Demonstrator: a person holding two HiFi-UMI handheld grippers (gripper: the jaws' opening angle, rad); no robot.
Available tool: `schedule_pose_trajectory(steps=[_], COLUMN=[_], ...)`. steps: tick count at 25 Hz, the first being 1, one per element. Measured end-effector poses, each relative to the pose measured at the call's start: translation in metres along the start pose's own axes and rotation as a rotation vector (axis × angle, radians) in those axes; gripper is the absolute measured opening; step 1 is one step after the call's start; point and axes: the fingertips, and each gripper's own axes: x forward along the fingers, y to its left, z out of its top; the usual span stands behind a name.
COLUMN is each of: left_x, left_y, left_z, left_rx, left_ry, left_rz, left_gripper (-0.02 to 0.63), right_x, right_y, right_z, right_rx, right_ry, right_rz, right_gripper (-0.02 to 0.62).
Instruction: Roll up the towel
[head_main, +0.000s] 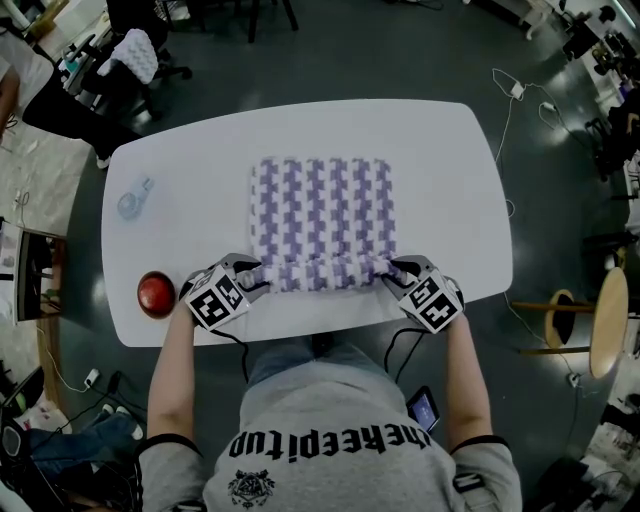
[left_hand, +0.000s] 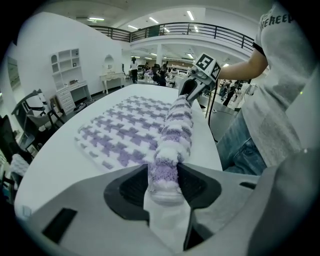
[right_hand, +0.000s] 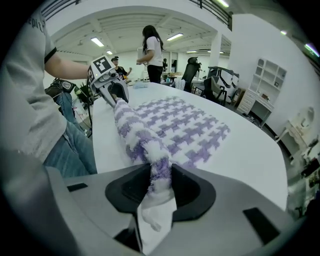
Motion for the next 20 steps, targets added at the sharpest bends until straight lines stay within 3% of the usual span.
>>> schedule_pose_trajectory(steps=[12, 20], left_x=[0.009, 0.013], left_y=[0.047, 0.077], left_z=[0.016, 0.022], left_rx=[0.012, 0.005], left_ry=[0.006, -0.003], left_rz=[0.068, 0.068], left_gripper=[0.184, 0.184], right_x=[0.013, 0.023], right_y=[-0.037, -0.061], right_z=[0.018, 0.032], right_rx=[0.054, 0.083], right_ry=[-0.011, 0.01], right_rz=[-0.063, -0.105], right_gripper=[0.12, 0.12])
